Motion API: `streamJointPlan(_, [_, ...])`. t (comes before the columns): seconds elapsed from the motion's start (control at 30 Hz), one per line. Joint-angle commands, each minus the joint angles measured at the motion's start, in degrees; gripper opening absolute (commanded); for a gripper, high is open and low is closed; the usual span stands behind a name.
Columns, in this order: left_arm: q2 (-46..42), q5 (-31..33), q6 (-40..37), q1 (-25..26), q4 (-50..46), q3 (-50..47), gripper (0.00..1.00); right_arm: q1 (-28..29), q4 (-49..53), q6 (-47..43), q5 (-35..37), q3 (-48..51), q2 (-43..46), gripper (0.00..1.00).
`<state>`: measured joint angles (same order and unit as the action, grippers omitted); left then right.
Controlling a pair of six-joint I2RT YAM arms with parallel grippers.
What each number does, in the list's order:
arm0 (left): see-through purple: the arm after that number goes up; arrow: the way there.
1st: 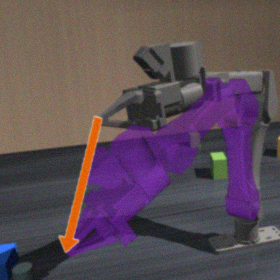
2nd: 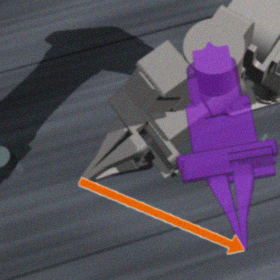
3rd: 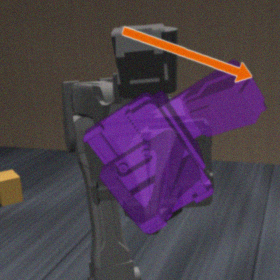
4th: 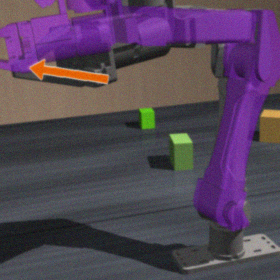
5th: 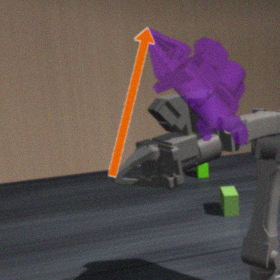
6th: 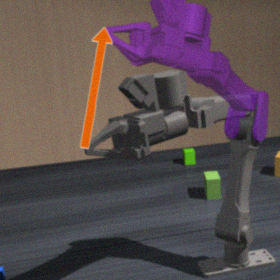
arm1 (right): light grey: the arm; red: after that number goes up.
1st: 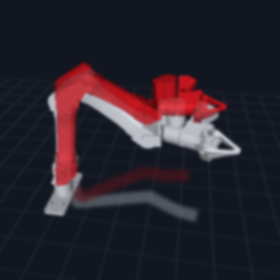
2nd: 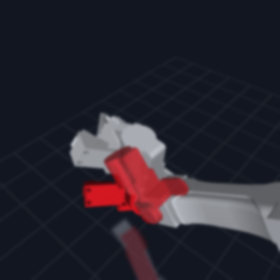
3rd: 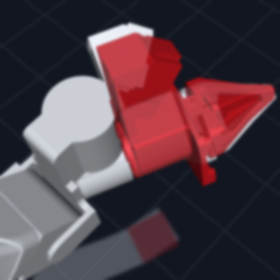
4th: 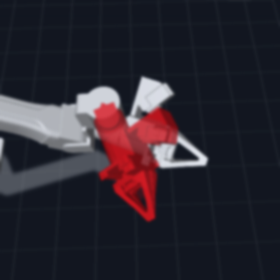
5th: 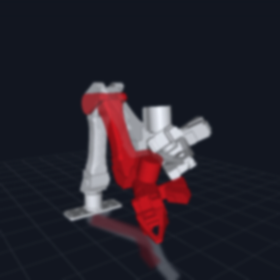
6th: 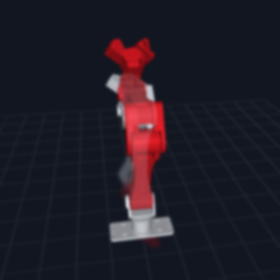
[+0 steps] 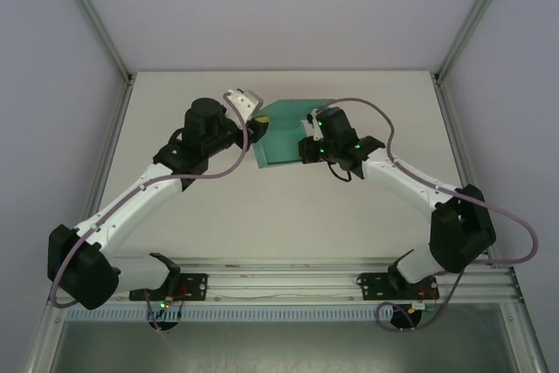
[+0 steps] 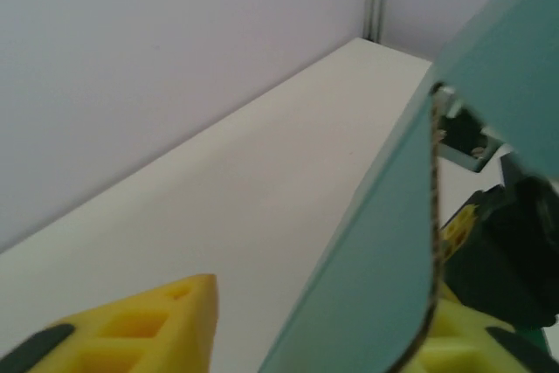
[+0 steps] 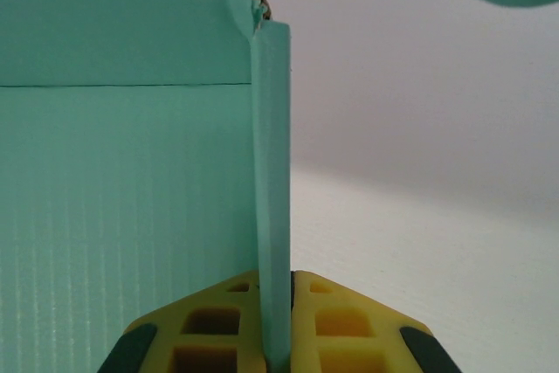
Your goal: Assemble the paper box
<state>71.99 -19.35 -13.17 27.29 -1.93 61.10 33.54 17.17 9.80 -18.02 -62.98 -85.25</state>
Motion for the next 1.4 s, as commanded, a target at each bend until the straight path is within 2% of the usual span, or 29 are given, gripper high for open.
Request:
streamJointPlan(0.0, [0.65, -4.11, -2.88, 0.56, 1.93, 2.33, 0.22, -0.23, 0.66, -0.22, -1.06, -1.64, -1.2, 0.0])
streamJointPlan(0.03, [0.93, -4.52, -3.42, 0.58, 1.98, 2.36, 0.14, -0.23, 0.89, -0.37, -1.05, -1.53, -1.63, 0.0])
streamJointPlan(0.07, [0.95, -4.46, -3.76, 0.77, 2.35, 2.36, 0.02, -0.22, 1.57, -0.42, -0.21, -1.7, -2.3, 0.0])
streamJointPlan(0.1, [1.01, -4.44, -3.66, 0.75, 2.61, 2.36, 0.0, -0.21, 2.1, 0.12, 0.96, -1.84, -2.95, 0.0])
streamJointPlan(0.37, [0.0, -5.36, -3.69, 1.53, 3.02, 2.27, 0.0, -0.22, 8.89, 4.25, 12.4, -4.76, -10.34, 0.01])
streamJointPlan(0.73, [1.29, -3.37, -2.61, 2.16, 2.64, 3.57, 0.0, 0.92, 13.99, 6.17, 22.05, -8.34, -17.21, 0.01])
streamJointPlan(0.87, [1.42, -2.32, -2.58, 2.24, 3.25, 2.76, 0.0, 1.09, 10.37, 4.05, 20.14, -6.93, -14.74, 0.04])
streamJointPlan(0.97, [1.0, -1.93, -2.23, 2.25, 3.98, 0.83, 0.0, 1.04, 4.04, 1.63, 14.39, -3.84, -9.61, 0.18])
streamJointPlan(1.07, [0.36, -2.17, -2.0, 2.24, 5.07, -1.7, 0.0, 0.95, -1.38, -0.1, 10.73, -1.49, -4.33, 0.21])
streamJointPlan(1.1, [0.11, -2.63, -1.93, 2.24, 5.34, -2.52, 0.0, 0.92, -2.63, -0.51, 10.1, -0.79, -2.77, 0.25])
streamJointPlan(1.2, [-1.16, -5.64, -2.97, 2.24, 5.74, -5.59, 0.0, 0.83, -5.99, -2.08, 7.92, 1.37, 1.59, 0.59])
streamJointPlan(1.23, [-1.64, -6.25, -2.84, 2.25, 6.5, -6.79, 0.0, 0.83, -6.86, -2.28, 7.22, 2.09, 2.83, 0.68])
streamJointPlan(1.37, [-3.33, -5.25, -1.31, 2.24, 9.71, -10.83, 0.0, 0.79, -9.87, -3.12, 3.23, 5.77, 7.72, 0.82])
